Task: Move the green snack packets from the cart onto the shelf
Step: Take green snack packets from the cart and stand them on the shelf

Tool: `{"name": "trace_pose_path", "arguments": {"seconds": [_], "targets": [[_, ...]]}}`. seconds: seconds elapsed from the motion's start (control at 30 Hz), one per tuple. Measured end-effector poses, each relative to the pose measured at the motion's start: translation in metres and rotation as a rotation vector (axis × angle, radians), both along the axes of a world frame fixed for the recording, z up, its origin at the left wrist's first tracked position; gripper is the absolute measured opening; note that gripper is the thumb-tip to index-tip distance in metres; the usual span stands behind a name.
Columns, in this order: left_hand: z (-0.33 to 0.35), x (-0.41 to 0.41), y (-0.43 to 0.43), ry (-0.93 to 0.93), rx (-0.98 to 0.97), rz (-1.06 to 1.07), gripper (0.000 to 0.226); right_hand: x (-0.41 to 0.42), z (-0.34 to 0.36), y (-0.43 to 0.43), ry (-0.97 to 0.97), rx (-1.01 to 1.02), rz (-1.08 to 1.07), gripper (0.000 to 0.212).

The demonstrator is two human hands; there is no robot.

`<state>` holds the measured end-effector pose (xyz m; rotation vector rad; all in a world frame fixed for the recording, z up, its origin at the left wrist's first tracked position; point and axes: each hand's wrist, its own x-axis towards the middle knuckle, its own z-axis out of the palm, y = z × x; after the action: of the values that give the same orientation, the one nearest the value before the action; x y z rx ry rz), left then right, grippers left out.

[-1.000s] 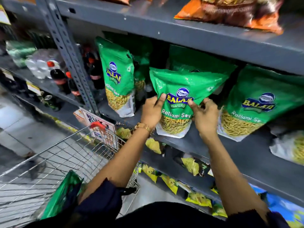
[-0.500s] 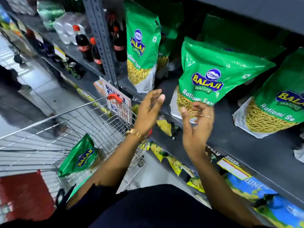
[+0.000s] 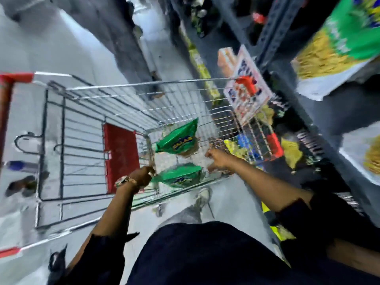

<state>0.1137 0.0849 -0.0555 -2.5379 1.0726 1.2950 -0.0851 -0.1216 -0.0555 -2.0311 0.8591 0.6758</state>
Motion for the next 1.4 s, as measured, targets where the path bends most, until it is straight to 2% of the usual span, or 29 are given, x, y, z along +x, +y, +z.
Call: {"name": "trace_pose_path", "arguments": {"seconds": [0.13,0.23,0.27,0.33,0.43,0.5,0.57,0.63,0.7,0.83,0.97,1.03,1.13,1.23,1.37,1.4], "targets": [[-0.052,0.032,0.023,0.139,0.123,0.12,0.036,0.031,-0.032,0.011,0.198,0.102,0.177,0.086],[-0.074,0.031,0.024,0.236,0.163,0.2,0.02,0.044,-0.057,0.018,0.259,0.195,0.167,0.093],[-0.078,0.028,0.02,0.269,0.129,0.201,0.031,0.044,-0.065,0.019,0.263,0.22,0.152,0.096],[-0.082,0.021,0.012,0.327,0.013,0.131,0.067,0.041,-0.071,0.02,0.262,0.26,0.114,0.101],[-0.089,0.014,0.0,0.455,-0.136,0.197,0.089,0.036,-0.063,0.02,0.205,0.333,-0.011,0.083],[-0.09,0.012,-0.005,0.481,-0.218,0.191,0.089,0.034,-0.063,0.021,0.197,0.33,0.011,0.067],[-0.091,0.009,-0.007,0.468,-0.284,0.192,0.073,0.032,-0.065,0.02,0.169,0.324,-0.061,0.052],[-0.09,0.005,-0.009,0.417,-0.355,0.26,0.048,0.031,-0.056,0.019,0.146,0.281,-0.148,0.048],[-0.086,-0.002,-0.013,0.39,-0.452,0.301,0.038,0.026,-0.047,0.017,0.098,0.255,-0.214,0.048],[-0.062,-0.006,-0.027,0.386,-0.59,0.296,0.035,0.006,-0.025,0.005,-0.046,0.214,-0.306,0.048],[-0.009,-0.02,-0.049,0.352,-0.81,0.196,0.053,-0.02,0.017,0.0,-0.27,0.086,-0.457,0.039],[0.022,-0.03,-0.061,0.343,-0.876,0.179,0.041,-0.032,0.041,-0.002,-0.396,-0.001,-0.491,0.033],[0.071,-0.047,-0.08,0.433,-0.949,0.159,0.022,-0.058,0.083,0.004,-0.564,-0.071,-0.64,0.024],[0.118,-0.072,-0.103,0.505,-1.049,0.076,0.025,-0.09,0.134,0.016,-0.687,-0.184,-0.804,0.059],[0.177,-0.119,-0.131,0.56,-1.177,-0.065,0.013,-0.146,0.182,0.03,-0.859,-0.349,-1.017,0.03],[0.185,-0.132,-0.139,0.57,-1.183,-0.112,0.02,-0.162,0.191,0.033,-0.907,-0.366,-1.082,0.028]]}}
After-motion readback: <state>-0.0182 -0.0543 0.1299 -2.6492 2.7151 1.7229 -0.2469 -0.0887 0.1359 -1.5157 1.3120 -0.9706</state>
